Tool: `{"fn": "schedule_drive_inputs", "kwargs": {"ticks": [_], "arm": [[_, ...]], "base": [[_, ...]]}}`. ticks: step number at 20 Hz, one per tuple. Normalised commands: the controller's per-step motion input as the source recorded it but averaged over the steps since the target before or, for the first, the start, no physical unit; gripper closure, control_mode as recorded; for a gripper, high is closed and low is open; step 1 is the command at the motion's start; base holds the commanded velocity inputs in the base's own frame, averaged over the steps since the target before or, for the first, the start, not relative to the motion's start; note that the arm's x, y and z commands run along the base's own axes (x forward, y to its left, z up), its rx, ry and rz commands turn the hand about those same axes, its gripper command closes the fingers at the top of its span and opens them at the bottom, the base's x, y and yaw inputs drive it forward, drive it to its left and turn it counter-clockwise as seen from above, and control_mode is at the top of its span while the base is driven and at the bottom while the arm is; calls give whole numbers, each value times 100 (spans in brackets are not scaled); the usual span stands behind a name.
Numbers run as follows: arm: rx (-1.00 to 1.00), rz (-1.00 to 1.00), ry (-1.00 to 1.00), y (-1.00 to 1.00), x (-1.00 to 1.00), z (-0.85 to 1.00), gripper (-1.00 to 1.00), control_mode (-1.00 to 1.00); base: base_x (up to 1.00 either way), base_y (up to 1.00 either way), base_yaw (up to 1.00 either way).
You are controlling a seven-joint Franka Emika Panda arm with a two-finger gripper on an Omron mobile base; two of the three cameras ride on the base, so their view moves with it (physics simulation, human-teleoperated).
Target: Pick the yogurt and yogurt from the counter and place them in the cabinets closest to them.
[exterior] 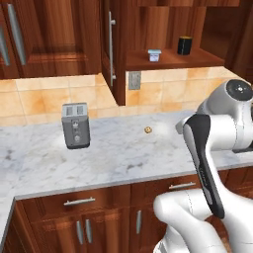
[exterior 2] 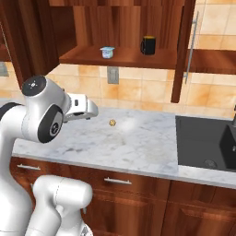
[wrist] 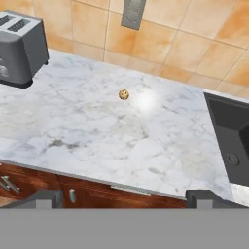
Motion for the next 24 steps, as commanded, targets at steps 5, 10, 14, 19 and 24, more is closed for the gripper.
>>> {"fn": "schedule_drive_inputs", "kwargs": {"ticks": [5, 10, 14, 19, 24], "arm": [[0, 0, 0, 0, 0, 0, -100, 100], [0, 0, 0, 0, 0, 0, -100, 100], [0, 0, 0, 0, 0, 0, -100, 100], [0, 0, 0, 0, 0, 0, -100, 100], [0, 0, 0, 0, 0, 0, -100, 100]], "base": [[-16, -4, 0], [-61, -17, 0], [-46, -10, 0], [-4, -1, 0], [0, -39, 0]]}}
